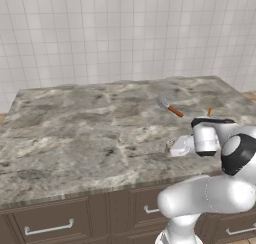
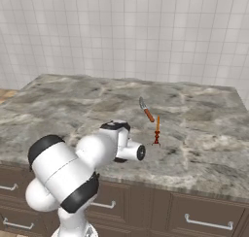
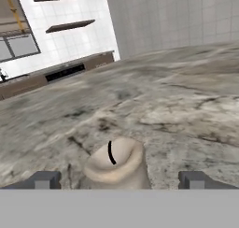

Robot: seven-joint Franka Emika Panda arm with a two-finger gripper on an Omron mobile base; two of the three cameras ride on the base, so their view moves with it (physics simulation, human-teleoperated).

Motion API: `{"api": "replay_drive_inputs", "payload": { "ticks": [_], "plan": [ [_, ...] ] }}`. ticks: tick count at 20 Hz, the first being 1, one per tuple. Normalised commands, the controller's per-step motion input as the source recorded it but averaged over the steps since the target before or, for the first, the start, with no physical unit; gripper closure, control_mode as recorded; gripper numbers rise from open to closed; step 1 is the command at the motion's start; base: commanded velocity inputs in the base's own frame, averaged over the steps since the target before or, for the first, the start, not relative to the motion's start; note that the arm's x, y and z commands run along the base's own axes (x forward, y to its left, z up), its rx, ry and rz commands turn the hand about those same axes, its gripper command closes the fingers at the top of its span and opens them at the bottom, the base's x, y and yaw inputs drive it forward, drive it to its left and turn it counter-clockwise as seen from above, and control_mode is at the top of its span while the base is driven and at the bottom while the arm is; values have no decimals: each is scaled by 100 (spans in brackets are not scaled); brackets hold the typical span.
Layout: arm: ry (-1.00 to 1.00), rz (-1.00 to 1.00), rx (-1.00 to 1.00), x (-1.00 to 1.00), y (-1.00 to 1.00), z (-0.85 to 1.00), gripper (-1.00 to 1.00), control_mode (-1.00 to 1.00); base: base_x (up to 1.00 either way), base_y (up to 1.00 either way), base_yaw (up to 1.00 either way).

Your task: Pick the candle and candle from the dining table and place them in the open cabinet. Close the cabinet after placing the objects.

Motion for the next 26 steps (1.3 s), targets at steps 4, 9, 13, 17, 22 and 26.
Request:
{"api": "replay_drive_inputs", "payload": {
  "ticks": [4,9,13,17,22,26],
  "plan": [
    [1,0,-2,6,33,-14,100,-100,0,0,0],
    [-9,-3,0,-1,5,41,100,-100,0,0,0],
    [-24,-11,0,-22,29,100,100,-100,0,0,0],
    [-2,-11,-1,-49,21,100,100,-100,0,0,0],
    [3,-9,-3,-60,11,100,100,-100,0,0,0],
    [7,-14,0,-47,27,100,100,-100,0,0,0]
  ]
}}
